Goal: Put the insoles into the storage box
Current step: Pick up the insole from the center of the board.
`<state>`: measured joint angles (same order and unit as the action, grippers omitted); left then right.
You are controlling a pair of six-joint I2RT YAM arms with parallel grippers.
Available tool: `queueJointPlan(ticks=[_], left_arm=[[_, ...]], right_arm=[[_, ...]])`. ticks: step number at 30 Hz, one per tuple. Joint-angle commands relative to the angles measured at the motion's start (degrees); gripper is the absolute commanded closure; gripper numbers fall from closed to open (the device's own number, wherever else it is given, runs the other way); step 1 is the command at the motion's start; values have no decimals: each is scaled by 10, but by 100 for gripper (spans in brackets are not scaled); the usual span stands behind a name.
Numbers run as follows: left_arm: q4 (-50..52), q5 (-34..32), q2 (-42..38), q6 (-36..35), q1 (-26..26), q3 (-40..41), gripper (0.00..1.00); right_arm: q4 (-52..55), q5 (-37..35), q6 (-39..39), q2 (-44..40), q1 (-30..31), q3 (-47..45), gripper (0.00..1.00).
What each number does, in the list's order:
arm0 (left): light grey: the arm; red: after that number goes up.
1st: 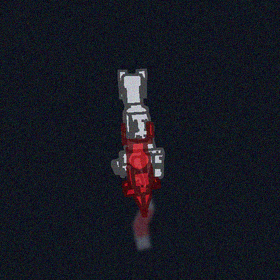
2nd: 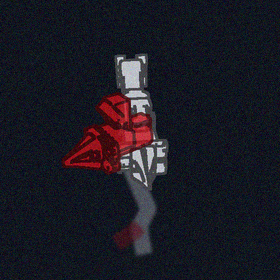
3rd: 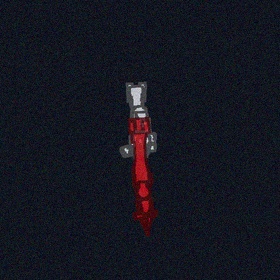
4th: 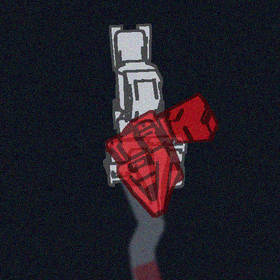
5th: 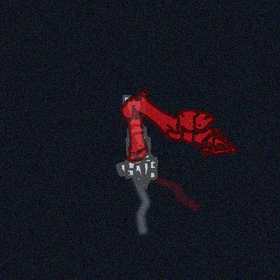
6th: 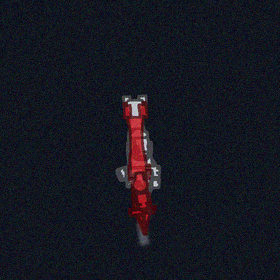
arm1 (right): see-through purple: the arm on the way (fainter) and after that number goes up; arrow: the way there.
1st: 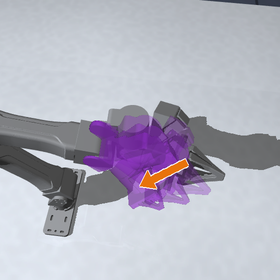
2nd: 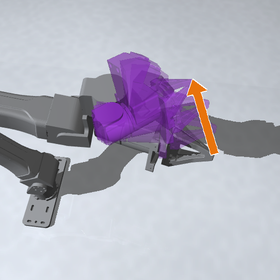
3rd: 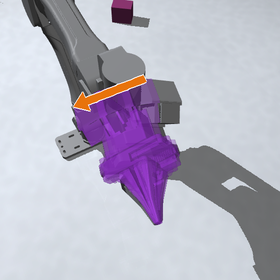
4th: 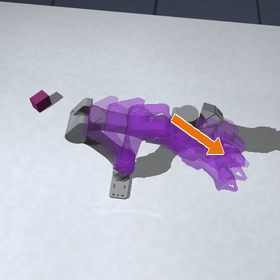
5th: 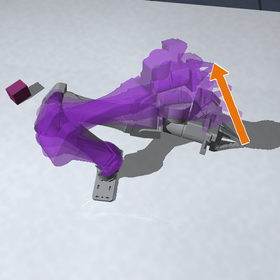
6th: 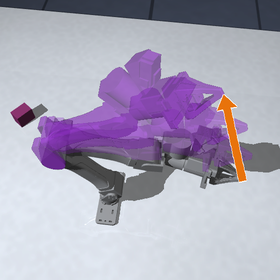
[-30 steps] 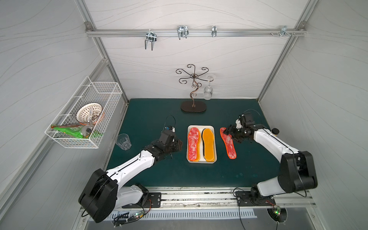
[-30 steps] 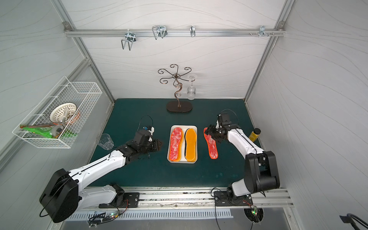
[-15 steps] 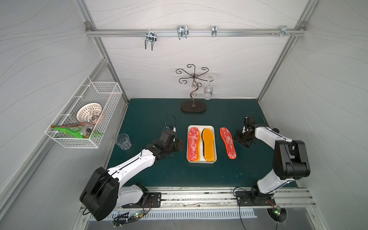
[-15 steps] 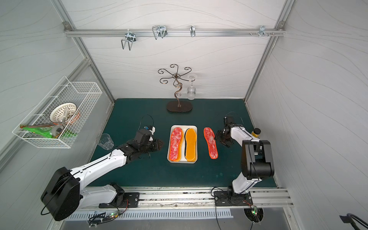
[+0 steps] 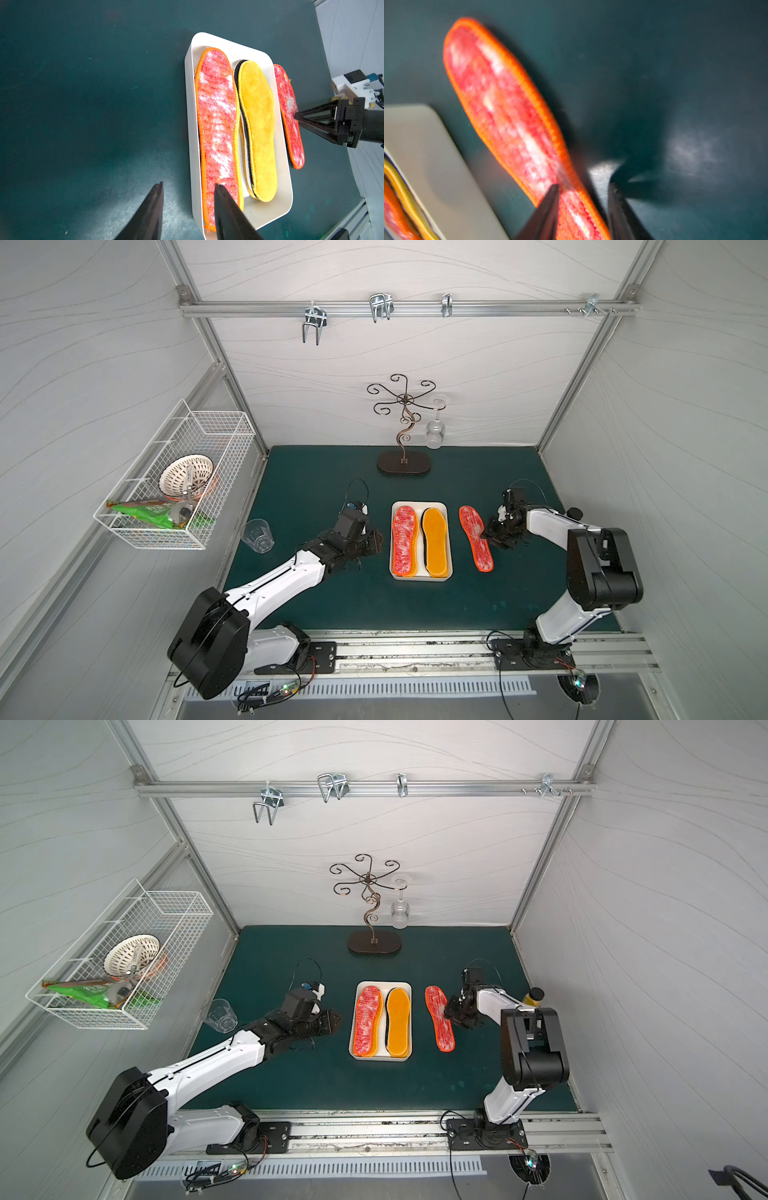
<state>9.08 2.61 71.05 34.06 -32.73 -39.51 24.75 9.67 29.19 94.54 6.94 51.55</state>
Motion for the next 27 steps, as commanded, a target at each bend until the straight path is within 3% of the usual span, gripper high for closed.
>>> queueJointPlan(ticks=[1, 9, 27], left_arm=[[-9, 3, 0, -6, -1, -26, 56], [-10, 3, 3, -4, -1, -26, 56], [-2, -2, -8, -7, -1, -24, 56]], right_arm=[[3, 17, 11, -14, 14, -24, 73], [15, 8, 13, -50, 15, -23, 99], [56, 9, 3, -120, -4, -15, 100]])
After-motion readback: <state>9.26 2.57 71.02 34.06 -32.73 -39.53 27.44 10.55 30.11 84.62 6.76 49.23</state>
